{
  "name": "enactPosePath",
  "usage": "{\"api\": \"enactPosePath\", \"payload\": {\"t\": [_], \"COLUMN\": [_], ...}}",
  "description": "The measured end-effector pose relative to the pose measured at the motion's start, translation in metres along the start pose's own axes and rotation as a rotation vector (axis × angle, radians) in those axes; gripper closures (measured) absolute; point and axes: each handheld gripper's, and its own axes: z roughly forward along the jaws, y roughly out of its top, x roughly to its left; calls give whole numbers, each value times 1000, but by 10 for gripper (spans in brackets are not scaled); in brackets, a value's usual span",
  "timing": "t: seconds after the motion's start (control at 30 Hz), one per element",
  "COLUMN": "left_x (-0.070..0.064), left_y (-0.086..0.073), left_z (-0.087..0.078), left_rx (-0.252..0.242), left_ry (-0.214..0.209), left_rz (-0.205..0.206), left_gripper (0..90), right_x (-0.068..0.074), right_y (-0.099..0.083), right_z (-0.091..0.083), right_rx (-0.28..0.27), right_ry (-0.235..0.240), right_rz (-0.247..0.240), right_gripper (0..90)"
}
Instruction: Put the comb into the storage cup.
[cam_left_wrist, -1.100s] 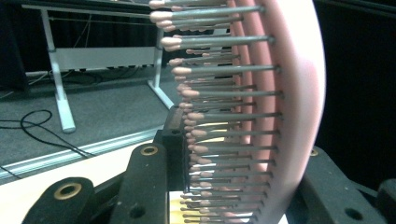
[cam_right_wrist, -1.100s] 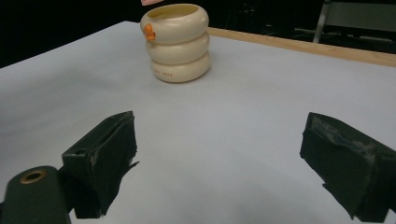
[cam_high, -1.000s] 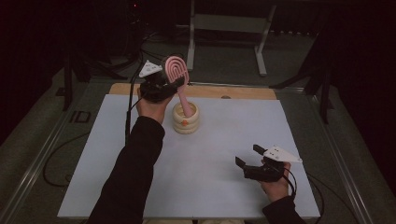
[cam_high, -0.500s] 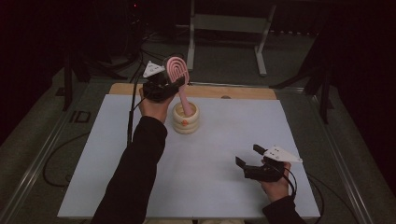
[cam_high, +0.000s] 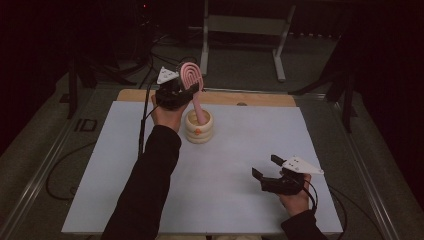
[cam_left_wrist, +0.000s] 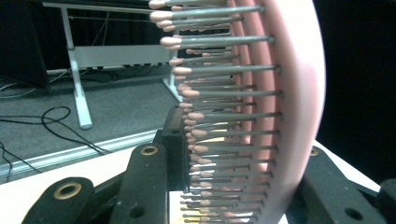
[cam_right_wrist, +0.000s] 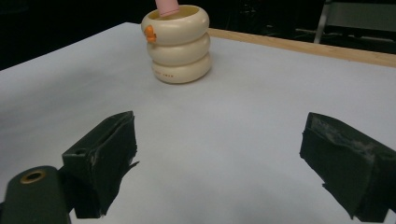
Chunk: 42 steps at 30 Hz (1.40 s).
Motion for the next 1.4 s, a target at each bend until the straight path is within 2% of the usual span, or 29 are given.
{"api": "enactPosePath", "payload": {"t": [1.4], "left_x": [-5], "left_y": [-11], "left_z": [12], "left_rx": [-4], "left_ry": [20], "left_rz": [-14], "left_gripper": [648], "right_x": [0], "right_y": [1], "right_z": [-1], "right_rx": [-7], "right_ry": [-1], "right_rz": [1], "right_gripper": [106]}}
